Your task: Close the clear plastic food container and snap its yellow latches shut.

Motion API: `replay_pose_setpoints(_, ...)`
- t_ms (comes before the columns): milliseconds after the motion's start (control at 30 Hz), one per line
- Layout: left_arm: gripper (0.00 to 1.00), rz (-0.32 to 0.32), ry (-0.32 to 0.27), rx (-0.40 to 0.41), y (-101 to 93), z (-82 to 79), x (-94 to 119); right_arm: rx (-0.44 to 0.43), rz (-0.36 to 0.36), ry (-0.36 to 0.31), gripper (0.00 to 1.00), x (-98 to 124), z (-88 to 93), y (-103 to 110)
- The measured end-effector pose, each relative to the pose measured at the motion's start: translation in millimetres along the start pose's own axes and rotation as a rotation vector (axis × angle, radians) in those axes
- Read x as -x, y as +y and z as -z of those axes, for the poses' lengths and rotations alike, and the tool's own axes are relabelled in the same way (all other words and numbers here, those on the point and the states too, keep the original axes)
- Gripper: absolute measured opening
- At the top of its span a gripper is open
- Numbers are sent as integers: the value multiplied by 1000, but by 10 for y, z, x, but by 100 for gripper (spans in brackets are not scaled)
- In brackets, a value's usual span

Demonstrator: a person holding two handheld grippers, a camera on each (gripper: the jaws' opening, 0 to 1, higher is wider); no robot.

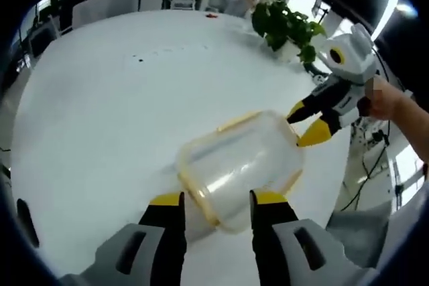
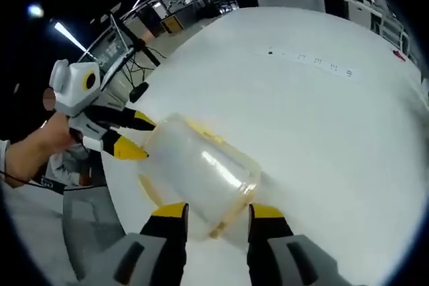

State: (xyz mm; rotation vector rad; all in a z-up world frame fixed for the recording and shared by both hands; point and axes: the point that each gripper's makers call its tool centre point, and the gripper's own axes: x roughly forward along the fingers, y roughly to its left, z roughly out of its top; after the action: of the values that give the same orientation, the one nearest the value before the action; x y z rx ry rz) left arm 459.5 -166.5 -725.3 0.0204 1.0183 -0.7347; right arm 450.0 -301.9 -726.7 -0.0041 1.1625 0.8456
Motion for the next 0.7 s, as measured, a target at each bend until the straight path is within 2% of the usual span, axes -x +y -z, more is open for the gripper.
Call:
replay_pose_setpoints(200,37,11,5,-53,-4,-10,29,73,14,31,30,20,3,1)
replay_pose_setpoints(367,37,15,24,-101,-19,-12,36,143,34,82,27,37,45,5)
replay_pose_setpoints(567,36,19,57,-189,-25,2,54,203,39,107,27,67,42,17)
replay_pose_setpoints(700,37,32,63,-208,-30,-15,73,251,46,129,27,78,49,7)
